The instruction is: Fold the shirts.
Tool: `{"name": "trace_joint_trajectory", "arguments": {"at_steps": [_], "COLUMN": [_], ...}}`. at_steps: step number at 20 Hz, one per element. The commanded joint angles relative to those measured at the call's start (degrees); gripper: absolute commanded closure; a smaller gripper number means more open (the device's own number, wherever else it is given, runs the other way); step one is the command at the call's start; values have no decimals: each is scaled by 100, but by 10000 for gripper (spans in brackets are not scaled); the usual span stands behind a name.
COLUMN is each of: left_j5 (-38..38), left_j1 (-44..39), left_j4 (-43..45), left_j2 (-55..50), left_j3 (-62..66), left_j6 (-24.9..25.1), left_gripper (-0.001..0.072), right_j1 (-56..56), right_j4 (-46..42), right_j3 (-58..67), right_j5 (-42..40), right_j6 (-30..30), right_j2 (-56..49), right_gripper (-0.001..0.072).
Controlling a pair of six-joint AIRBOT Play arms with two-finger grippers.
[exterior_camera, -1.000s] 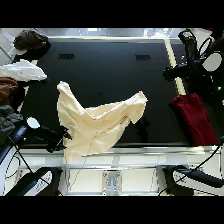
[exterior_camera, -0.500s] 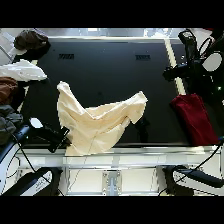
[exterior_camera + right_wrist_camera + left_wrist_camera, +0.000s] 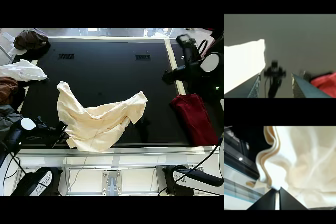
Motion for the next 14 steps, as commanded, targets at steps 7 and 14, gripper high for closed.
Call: {"name": "trace_joint_trajectory", "arguments": {"at_steps": [7, 14], "left_j5": [-39, -37], "left_j1": [0, -2], "left_j4": [52, 52], "left_j2": [588, 588], "left_j3": [13, 13], "left_j6": [160, 181], "left_gripper": [694, 694], "right_j1": [199, 540], "right_j4": [1847, 1932], "right_j3": [-1655, -1655], "right_j5": [-435, -2509], "right_j6": [-1019, -1202], "right_j2": [-1303, -1709], "right_gripper": [228, 216]}}
